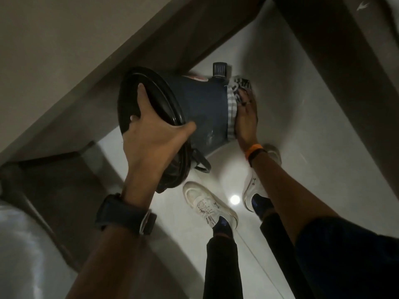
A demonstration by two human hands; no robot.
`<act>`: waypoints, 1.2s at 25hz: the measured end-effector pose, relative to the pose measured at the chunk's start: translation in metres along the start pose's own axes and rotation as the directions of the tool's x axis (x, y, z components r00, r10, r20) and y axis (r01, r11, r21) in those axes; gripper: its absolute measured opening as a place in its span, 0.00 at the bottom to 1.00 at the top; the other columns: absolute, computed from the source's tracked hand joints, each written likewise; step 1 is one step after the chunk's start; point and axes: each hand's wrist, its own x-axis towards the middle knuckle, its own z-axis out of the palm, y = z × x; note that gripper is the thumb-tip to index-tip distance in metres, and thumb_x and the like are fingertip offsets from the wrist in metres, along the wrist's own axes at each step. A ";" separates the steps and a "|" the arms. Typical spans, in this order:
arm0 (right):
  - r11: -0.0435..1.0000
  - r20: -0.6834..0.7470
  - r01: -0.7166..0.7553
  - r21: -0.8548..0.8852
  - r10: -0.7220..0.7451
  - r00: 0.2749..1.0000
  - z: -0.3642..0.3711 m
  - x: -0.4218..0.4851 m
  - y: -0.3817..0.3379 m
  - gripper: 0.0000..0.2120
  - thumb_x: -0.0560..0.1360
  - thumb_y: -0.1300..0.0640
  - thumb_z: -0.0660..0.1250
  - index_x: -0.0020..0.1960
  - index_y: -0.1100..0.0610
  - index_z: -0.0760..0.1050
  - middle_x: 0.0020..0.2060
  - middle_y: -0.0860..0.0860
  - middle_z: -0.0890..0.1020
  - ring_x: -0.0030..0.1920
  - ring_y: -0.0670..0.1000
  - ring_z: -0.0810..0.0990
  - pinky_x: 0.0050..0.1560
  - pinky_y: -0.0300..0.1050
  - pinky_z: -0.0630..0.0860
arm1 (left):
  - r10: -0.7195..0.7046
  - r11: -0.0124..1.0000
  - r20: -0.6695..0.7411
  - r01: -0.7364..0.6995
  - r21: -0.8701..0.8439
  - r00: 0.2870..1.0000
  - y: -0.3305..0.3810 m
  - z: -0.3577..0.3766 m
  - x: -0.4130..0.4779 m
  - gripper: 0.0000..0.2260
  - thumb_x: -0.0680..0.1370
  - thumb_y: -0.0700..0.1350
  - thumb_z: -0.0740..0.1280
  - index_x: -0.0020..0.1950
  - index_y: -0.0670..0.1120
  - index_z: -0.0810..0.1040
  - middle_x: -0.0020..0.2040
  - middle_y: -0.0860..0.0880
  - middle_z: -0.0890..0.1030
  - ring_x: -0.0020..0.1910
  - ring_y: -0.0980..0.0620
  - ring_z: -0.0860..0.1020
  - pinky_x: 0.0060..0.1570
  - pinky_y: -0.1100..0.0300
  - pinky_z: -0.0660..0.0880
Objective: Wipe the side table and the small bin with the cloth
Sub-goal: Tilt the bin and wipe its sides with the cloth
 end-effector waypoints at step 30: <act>0.928 0.438 0.359 0.100 -0.365 0.822 0.011 -0.085 0.008 0.23 0.86 0.55 0.58 0.79 0.41 0.65 0.86 0.47 0.52 0.87 0.58 0.48 0.86 0.67 0.55 | 0.044 0.998 -0.101 -0.047 -0.028 0.994 0.012 -0.010 0.008 0.45 0.70 0.61 0.75 0.81 0.52 0.57 0.68 0.42 0.79 0.65 0.38 0.78 0.62 0.48 0.75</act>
